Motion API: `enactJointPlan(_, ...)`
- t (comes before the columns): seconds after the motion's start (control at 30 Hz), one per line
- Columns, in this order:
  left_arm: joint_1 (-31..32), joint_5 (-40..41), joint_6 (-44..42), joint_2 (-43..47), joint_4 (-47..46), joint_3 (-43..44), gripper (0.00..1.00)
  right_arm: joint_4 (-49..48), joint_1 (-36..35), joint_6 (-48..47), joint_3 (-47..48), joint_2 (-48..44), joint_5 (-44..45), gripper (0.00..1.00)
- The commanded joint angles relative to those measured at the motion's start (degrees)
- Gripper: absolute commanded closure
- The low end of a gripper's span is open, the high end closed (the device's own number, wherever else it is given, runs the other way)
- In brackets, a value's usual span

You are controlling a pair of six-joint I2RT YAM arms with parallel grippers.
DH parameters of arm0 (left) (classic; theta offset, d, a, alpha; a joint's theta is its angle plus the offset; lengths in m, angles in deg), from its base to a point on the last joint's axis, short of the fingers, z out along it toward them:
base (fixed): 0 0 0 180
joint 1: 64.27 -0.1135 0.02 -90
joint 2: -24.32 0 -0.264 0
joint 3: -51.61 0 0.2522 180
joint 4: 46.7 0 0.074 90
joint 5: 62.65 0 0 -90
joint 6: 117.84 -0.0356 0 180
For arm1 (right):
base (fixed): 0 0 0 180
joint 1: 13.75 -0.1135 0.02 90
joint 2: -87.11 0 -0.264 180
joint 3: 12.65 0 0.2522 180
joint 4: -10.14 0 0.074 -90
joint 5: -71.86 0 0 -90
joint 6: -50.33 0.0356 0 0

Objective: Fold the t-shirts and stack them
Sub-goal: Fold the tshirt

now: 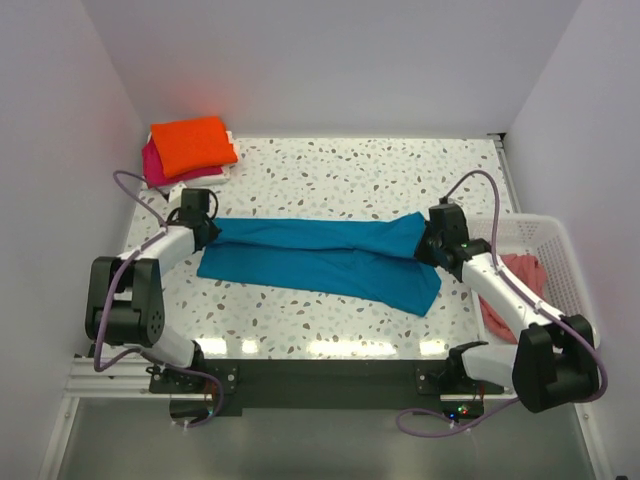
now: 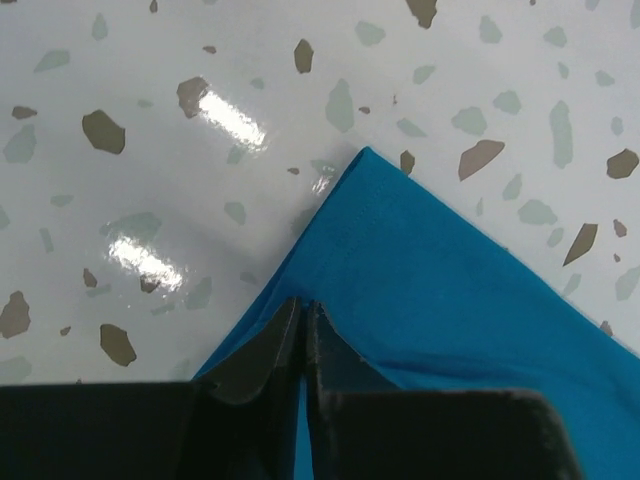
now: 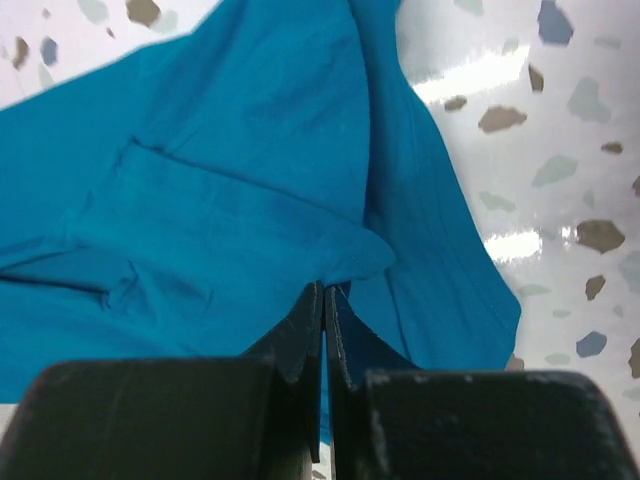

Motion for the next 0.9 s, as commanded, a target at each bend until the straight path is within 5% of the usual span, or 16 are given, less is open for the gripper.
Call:
enactJointPlan(0.0,-0.53,0.22,2.23,3.93,-1.12,-2.1,0.83,-1.95,-0.24,2.45,-3.37,-3.17,-1.92,1.0)
enactJointPlan(0.03,-0.53,0.13,2.23,5.06,-1.29,-2.28,0.78,-1.87,-0.24,2.71,-3.99,-3.7,-2.79,0.99)
enactJointPlan(0.17,-0.53,-0.57,3.2,7.79,-1.03,-2.81,0.47,-0.29,-0.24,2.27,-4.27,-6.43,-3.42,0.58)
enactJointPlan(0.27,-0.44,-1.88,3.11,10.17,-1.55,-3.25,0.43,1.73,-0.24,1.04,-1.81,-7.83,-2.28,0.45)
enactJointPlan(0.67,13.09,-1.01,5.92,1.39,-6.56,0.62,0.49,-4.32,-4.01,-3.53,11.98,13.84,-0.78,0.48)
enactJointPlan(0.87,14.77,-0.75,5.75,-2.48,-9.47,0.18,0.5,-6.26,-8.23,-5.55,18.67,24.23,2.47,0.48)
